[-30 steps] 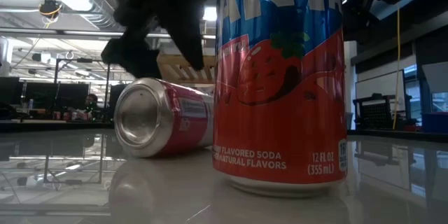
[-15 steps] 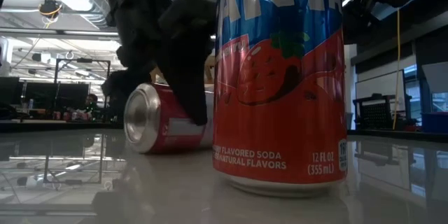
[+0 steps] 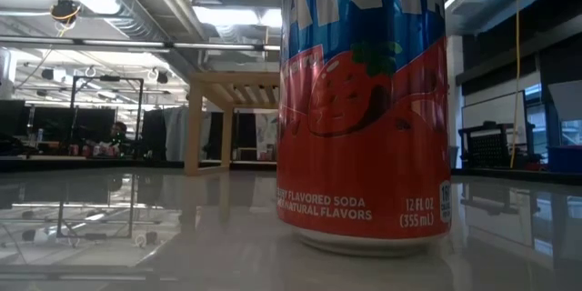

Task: Place canned beverage on shelf
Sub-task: Put the pink soda can on the shelf aligned with the other pink soda can

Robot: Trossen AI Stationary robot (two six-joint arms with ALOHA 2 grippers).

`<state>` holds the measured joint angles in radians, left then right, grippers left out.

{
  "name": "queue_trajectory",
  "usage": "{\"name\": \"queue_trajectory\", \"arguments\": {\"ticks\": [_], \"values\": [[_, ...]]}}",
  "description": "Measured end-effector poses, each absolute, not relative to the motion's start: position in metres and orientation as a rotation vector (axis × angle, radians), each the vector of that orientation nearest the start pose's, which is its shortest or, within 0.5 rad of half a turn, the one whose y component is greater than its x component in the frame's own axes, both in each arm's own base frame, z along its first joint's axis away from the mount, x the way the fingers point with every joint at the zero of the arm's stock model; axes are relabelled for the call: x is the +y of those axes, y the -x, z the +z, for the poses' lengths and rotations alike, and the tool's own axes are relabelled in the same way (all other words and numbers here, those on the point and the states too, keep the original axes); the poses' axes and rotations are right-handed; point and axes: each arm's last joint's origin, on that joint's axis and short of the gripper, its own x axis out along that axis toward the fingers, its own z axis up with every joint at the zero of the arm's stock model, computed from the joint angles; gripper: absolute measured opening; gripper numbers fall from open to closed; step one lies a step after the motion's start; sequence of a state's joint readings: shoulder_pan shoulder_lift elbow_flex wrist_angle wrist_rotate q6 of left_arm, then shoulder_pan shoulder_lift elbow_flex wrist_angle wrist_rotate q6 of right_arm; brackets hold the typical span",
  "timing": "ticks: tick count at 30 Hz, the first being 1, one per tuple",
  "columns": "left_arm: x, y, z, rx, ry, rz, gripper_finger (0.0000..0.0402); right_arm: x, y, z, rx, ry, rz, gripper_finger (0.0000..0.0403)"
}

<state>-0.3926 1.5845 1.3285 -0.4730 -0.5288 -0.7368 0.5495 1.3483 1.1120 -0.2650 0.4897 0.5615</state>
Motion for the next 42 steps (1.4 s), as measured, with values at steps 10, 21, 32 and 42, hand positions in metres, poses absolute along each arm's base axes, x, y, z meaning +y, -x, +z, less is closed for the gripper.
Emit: {"name": "queue_trajectory", "arguments": {"ticks": [10, 21, 32, 42], "values": [[-0.119, -0.291, 0.375, 0.268, 0.095, 0.303, 0.0270, 0.135, -0.285, 0.384, 0.010, -0.281, -0.173, 0.0353], [-0.117, -0.295, 0.389, 0.169, 0.081, 0.261, 0.0270, 0.118, -0.326, 0.380, -0.190, -0.251, -0.179, 0.0353], [-0.113, -0.297, 0.388, 0.174, 0.065, 0.273, 0.0306, 0.111, -0.330, 0.380, -0.202, -0.206, -0.184, 0.0267], [-0.102, -0.260, 0.404, 0.268, 0.178, 0.102, 0.0351, 0.094, -0.317, 0.392, -0.133, -0.213, 0.022, 0.0267]]}}
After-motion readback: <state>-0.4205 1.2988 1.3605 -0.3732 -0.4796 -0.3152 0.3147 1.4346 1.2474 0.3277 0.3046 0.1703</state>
